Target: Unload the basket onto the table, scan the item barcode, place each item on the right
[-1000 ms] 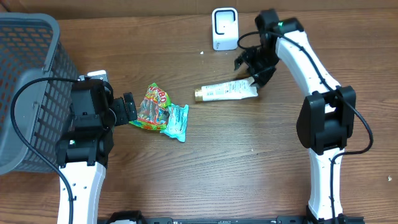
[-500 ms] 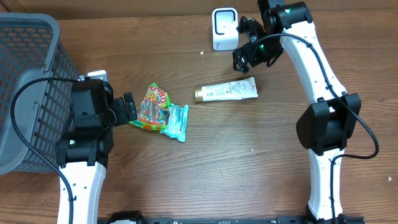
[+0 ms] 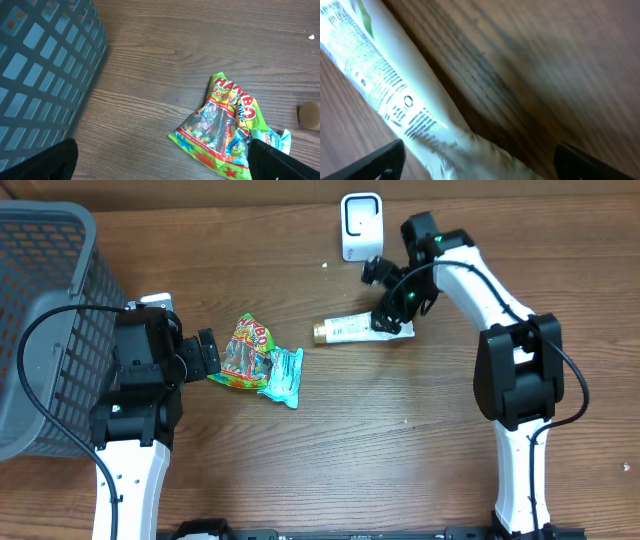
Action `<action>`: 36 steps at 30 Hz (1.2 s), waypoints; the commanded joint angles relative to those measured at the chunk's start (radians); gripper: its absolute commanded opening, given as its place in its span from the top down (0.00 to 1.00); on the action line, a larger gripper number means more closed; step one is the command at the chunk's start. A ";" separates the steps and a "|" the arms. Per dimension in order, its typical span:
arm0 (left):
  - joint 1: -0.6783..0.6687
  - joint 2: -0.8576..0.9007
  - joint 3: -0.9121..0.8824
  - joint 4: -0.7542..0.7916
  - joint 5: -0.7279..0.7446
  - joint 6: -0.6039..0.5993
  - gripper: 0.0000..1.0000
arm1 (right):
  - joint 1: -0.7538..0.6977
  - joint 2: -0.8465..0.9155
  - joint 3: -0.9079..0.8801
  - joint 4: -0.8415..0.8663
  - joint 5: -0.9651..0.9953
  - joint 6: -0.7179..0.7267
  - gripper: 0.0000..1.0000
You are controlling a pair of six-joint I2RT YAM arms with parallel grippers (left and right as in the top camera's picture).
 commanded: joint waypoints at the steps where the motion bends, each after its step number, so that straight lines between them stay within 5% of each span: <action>1: 0.004 -0.006 0.003 0.003 -0.009 0.014 0.00 | 0.005 -0.027 -0.031 0.019 -0.023 -0.042 0.22; 6: 0.004 -0.006 0.003 0.003 -0.009 0.014 0.00 | 0.003 -0.027 -0.031 -0.034 -0.023 0.027 0.43; 9: 0.004 -0.006 0.003 0.003 -0.009 0.014 0.00 | 0.003 -0.027 -0.031 -0.080 -0.023 0.225 0.66; 12: 0.004 -0.006 0.003 0.003 -0.009 0.014 0.00 | 0.004 -0.027 -0.031 -0.138 -0.024 0.467 0.69; 15: 0.004 -0.006 0.003 0.003 -0.009 0.014 0.00 | 0.003 -0.027 -0.031 -0.206 -0.024 0.685 0.60; 21: 0.004 -0.006 0.003 0.003 -0.009 0.014 0.00 | 0.004 -0.027 -0.031 -0.225 -0.081 0.830 0.13; 36: 0.004 -0.006 0.003 0.003 -0.009 0.014 0.00 | 0.042 -0.027 -0.157 0.028 -0.165 0.642 0.18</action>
